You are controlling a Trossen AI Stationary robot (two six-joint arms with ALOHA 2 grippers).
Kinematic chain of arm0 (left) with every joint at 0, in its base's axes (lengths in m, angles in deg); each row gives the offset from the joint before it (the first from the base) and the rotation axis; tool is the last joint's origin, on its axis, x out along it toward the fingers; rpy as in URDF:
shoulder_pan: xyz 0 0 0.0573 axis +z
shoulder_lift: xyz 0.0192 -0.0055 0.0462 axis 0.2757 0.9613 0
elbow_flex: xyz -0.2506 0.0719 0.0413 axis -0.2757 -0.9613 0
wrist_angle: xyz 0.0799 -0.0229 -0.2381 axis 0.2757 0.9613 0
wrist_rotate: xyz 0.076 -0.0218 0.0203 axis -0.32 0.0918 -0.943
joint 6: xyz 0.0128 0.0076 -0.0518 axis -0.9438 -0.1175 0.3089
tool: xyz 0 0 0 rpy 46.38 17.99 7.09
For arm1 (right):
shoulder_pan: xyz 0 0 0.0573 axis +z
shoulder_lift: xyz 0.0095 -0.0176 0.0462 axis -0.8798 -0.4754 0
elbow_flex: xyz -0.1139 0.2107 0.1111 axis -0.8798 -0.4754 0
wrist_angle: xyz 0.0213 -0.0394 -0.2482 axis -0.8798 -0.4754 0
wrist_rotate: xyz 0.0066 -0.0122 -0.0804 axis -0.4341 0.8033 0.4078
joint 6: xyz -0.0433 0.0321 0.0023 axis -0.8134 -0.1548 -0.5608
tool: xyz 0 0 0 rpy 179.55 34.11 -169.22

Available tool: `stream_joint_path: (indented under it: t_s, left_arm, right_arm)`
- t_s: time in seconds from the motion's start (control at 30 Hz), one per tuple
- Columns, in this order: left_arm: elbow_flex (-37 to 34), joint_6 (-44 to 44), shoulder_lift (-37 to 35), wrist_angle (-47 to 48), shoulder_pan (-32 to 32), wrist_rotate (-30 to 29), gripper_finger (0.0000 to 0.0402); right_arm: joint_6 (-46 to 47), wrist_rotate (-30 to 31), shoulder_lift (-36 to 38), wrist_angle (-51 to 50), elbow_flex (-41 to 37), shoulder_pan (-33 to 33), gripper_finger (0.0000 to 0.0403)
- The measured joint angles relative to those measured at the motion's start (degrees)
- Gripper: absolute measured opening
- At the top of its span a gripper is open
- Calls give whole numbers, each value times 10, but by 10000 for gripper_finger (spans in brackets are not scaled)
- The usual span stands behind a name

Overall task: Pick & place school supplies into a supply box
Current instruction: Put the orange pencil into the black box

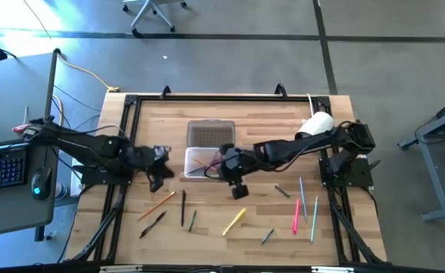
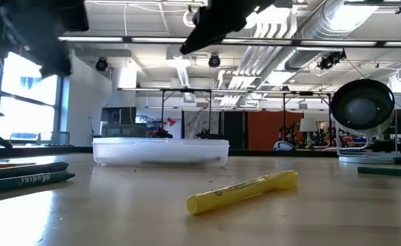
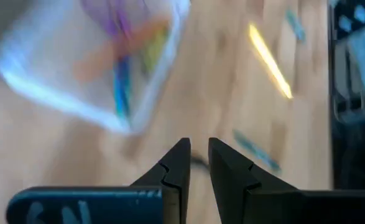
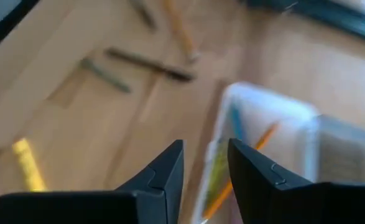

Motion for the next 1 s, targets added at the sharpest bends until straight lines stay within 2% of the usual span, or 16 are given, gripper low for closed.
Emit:
stream_joint_path:
  t_s: [0.17,0.3,0.4,0.53,0.67,1.0]
  left_arm:
    - [0,163,61,25,-102,7,92]
    - [0,233,131,27,-178,-31,92]
    - [0,273,195,28,-209,-77,92]
    - [0,275,259,15,-213,-111,92]
    - [0,263,302,-37,-214,-134,92]
    - [3,286,380,-44,-214,-147,91]
  right_arm:
    - [-1,5,-5,-25,0,19,97]
    - [-13,15,-5,-23,0,25,97]
    - [-15,16,-5,-20,0,25,97]
    - [-12,16,-5,-25,0,24,96]
    - [-10,15,-5,-24,0,24,98]
    - [-5,15,-5,-21,0,23,99]
